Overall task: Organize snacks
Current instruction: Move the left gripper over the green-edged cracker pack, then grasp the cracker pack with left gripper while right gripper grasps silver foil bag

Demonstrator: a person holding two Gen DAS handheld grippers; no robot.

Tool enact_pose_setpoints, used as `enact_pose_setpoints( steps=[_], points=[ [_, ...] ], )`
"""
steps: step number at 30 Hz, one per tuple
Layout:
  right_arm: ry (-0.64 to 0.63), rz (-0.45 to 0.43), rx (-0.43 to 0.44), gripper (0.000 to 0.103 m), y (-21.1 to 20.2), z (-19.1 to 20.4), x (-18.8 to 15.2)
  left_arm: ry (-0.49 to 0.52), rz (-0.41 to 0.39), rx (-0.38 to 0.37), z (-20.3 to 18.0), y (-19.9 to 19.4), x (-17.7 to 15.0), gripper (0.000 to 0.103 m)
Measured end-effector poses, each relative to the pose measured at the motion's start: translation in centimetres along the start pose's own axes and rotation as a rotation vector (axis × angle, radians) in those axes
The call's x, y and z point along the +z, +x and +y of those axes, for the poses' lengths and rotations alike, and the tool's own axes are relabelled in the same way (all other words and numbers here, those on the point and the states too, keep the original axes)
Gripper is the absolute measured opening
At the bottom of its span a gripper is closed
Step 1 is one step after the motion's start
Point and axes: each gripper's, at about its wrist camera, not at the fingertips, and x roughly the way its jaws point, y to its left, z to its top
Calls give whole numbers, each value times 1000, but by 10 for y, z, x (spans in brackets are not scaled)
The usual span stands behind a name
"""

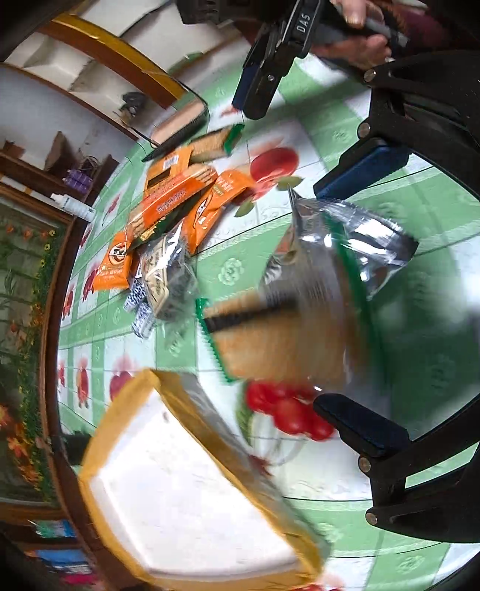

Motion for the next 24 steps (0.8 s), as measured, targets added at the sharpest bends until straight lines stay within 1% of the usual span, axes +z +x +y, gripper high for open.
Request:
enact_pose_setpoints(
  steps=[4,7,9,10,12,13,15,18,19,20,21,22,23,24],
  points=[
    [-67,-57,2,84,-11,19,-3,-12,6,-24,7,-12,-8,103],
    [-81,-60,30,84,-14,24,-4,-12,13,-33,9,-20,-10,103],
    [-75,-52,48,84,-14,24,-2,-1,11,-14,11,-26,-11,103],
    [-71,-49,65,84,-14,23,-2,-9,-7,11,14,-31,-11,103],
    [-69,-45,85,84,-14,24,-3,-36,-17,17,22,-35,-9,103],
    [-75,-46,85,84,-14,25,-3,-68,-25,17,28,-35,-6,103],
    [-80,-52,92,84,-15,29,-4,-106,-25,44,34,-32,1,103],
    [-88,-55,112,84,-15,35,-5,-108,-15,87,34,-20,10,103],
    [-89,-57,116,84,-15,37,-5,-114,-16,101,35,-16,13,101],
    [-90,-57,126,84,-16,38,-6,-123,-14,112,37,-12,15,96],
    [-94,-55,140,84,-16,40,-7,-132,-6,116,39,-9,17,73],
    [-100,-52,153,84,-16,43,-8,-156,5,103,43,-5,18,62],
    [-106,-50,161,84,-16,45,-9,-177,-10,73,47,-6,19,59],
    [-113,-43,171,84,-16,48,-10,-182,-8,66,48,-5,21,54]
  ],
)
